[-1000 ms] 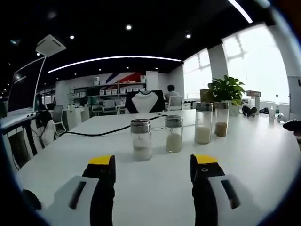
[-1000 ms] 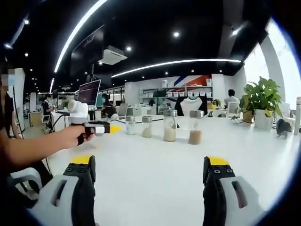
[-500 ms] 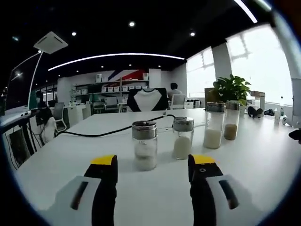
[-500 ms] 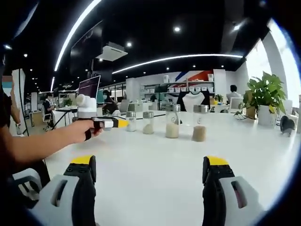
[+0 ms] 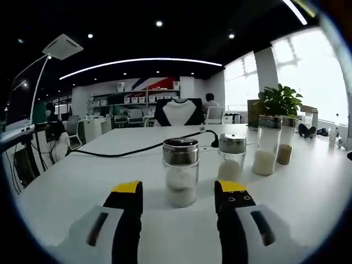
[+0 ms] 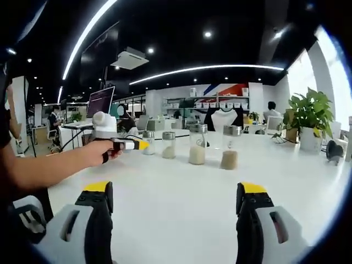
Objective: Rotate the seasoning bottle until the label or dispensing opening points toward the visible target arrow and the bottle remains upright within the marked orientation range
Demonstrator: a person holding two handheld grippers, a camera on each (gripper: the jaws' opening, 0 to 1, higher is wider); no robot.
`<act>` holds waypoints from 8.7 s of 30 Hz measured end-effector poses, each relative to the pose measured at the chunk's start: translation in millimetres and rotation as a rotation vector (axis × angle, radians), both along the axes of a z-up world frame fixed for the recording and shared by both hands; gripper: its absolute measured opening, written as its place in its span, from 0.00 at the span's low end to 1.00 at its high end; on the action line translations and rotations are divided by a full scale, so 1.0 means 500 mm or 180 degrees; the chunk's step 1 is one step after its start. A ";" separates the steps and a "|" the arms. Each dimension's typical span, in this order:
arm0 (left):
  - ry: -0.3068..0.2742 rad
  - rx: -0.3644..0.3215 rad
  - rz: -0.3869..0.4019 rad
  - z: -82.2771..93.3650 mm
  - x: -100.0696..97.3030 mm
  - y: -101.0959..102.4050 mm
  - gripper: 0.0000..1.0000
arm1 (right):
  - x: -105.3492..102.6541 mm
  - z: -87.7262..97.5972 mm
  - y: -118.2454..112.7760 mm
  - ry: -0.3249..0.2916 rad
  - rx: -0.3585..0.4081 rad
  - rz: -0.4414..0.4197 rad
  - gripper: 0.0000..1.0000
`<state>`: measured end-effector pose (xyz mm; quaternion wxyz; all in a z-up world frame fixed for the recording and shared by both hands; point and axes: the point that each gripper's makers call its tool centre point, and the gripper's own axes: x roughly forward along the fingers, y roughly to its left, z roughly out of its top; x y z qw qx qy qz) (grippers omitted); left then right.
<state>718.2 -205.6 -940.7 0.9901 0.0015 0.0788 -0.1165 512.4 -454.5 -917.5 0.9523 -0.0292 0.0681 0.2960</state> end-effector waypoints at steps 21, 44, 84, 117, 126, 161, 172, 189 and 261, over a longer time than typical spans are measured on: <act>-0.0068 0.0180 -0.0192 -0.001 0.075 -0.030 0.51 | 0.007 -0.019 0.003 0.0101 -0.0086 -0.0038 0.89; -0.0294 0.0600 -0.0431 -0.003 0.086 -0.048 0.42 | 0.021 -0.016 0.012 0.0132 -0.0175 -0.0065 0.81; -0.0284 0.0049 -0.0512 0.033 -0.004 -0.074 0.37 | 0.011 -0.019 0.049 0.0177 0.0124 0.0215 0.75; 0.0047 -0.0062 -0.1382 0.009 -0.235 -0.258 0.37 | 0.046 0.053 0.120 -0.0254 0.0179 0.0680 0.50; -0.0124 -0.0061 -0.1818 0.034 -0.293 -0.314 0.37 | 0.029 0.054 0.162 -0.0175 0.0229 0.0994 0.33; -0.0264 -0.0040 -0.3415 0.039 -0.457 -0.399 0.37 | -0.035 0.053 0.205 0.0046 0.0431 0.1694 0.31; -0.0317 0.0037 -0.3614 0.038 -0.475 -0.411 0.37 | -0.048 0.049 0.202 0.0066 0.0406 0.1780 0.31; -0.0256 0.0262 -0.2022 0.007 -0.380 -0.418 0.37 | 0.045 0.042 0.157 0.0065 0.0403 0.0730 0.31; -0.0326 -0.0051 -0.2261 0.035 -0.375 -0.385 0.35 | 0.010 0.055 0.190 -0.0435 -0.0080 0.1100 0.36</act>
